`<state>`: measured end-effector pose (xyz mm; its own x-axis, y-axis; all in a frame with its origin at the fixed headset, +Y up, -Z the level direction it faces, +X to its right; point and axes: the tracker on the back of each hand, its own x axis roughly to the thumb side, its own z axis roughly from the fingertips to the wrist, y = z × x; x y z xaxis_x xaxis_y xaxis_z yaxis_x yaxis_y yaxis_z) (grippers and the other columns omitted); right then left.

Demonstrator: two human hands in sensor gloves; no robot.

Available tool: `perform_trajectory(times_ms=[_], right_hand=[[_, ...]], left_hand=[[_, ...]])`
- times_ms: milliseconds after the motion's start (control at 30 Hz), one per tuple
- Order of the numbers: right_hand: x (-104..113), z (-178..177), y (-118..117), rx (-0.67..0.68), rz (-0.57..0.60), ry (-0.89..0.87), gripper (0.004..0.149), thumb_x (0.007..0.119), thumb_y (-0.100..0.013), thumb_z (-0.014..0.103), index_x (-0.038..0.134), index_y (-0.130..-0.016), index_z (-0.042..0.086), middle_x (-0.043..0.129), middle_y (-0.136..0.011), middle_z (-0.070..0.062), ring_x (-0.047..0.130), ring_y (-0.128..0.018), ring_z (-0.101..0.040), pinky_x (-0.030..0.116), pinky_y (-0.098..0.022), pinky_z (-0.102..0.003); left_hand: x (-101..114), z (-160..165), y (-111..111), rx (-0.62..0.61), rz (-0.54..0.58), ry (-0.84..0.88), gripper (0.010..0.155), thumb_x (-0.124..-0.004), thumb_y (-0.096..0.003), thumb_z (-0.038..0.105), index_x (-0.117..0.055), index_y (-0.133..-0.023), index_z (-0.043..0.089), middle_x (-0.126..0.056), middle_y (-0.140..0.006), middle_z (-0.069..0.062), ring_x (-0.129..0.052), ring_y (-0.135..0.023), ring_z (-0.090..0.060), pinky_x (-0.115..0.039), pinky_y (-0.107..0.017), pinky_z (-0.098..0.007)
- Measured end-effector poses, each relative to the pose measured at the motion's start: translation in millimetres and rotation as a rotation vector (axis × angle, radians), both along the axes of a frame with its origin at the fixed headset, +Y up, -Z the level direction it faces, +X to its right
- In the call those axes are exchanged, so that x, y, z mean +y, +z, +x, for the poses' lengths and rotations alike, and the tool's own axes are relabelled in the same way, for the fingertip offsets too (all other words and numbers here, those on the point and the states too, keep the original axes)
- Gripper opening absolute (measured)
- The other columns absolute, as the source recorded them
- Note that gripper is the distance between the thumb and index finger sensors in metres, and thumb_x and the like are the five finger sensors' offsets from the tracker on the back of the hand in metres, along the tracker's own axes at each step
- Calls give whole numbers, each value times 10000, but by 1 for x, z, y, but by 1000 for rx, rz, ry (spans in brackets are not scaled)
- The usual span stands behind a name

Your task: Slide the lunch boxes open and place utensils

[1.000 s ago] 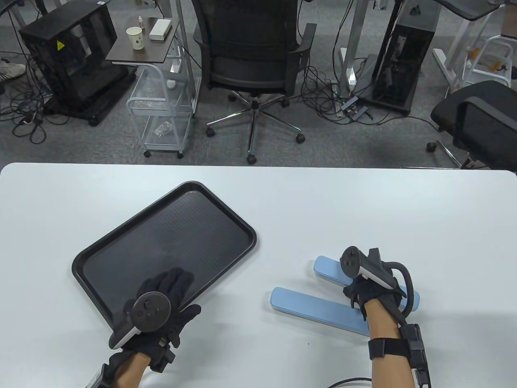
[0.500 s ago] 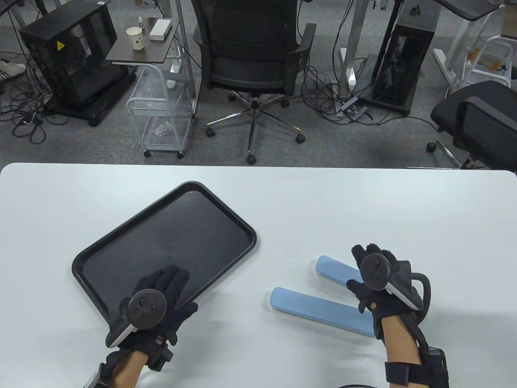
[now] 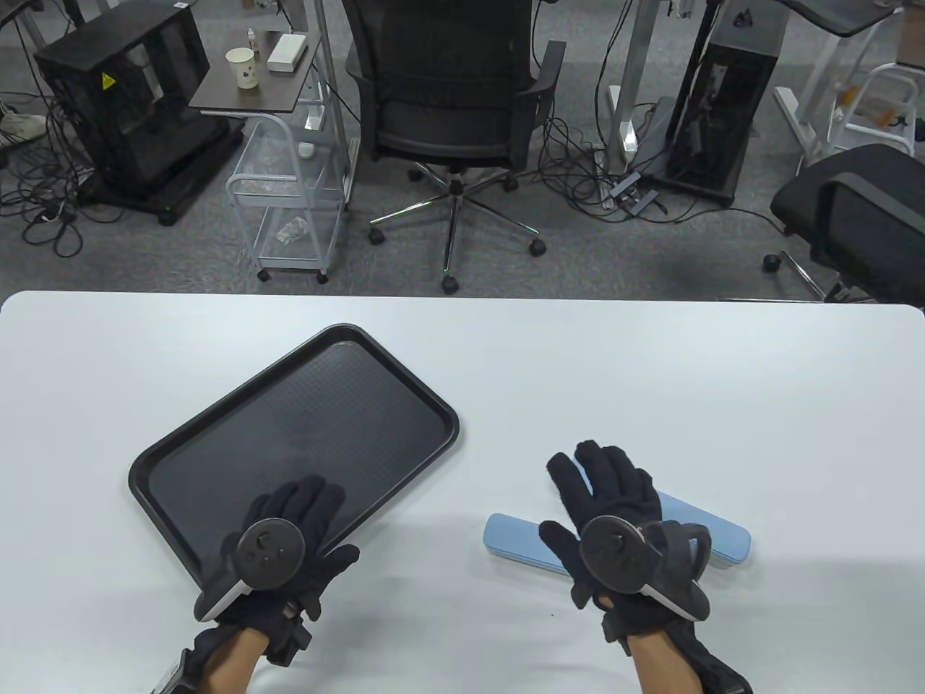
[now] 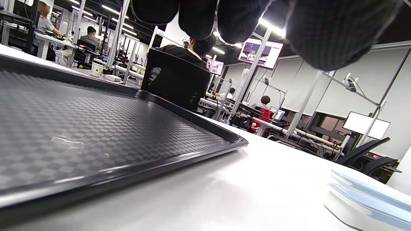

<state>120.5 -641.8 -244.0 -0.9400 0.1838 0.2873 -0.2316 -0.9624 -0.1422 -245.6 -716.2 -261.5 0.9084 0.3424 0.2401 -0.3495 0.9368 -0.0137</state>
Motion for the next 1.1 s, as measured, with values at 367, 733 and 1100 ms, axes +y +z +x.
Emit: perform_trajectory(times_ms=[367,733,1100], right_hand=[[-54,-45,-10,83,-67,98,760,776,-478,547,385,-1096,342,269,-1169,-115,345,-1087,-446,385,-749,-639],[-70,-51,-13,97,-136,116,760,771,-478,547,380,-1096,339,265,-1167,-120,339,-1084,-447,381,-747,-639],[-73,-43,-16,87,-164,86,757,767,-481,547,380,-1097,337,263,-1165,-124,339,-1081,-447,380,-745,-638]], left_hand=[[-1,6,1,-20,2,-25,796,-774,-374,616,-536,-1054,278,-453,-1152,-37,-418,-1063,-370,-259,-736,-624],[-5,12,1,-28,-10,-55,796,-770,-376,618,-532,-1056,281,-446,-1154,-35,-414,-1064,-369,-254,-735,-625],[-8,13,-1,-33,-22,-61,795,-771,-376,618,-532,-1056,280,-444,-1154,-33,-414,-1063,-370,-251,-733,-626]])
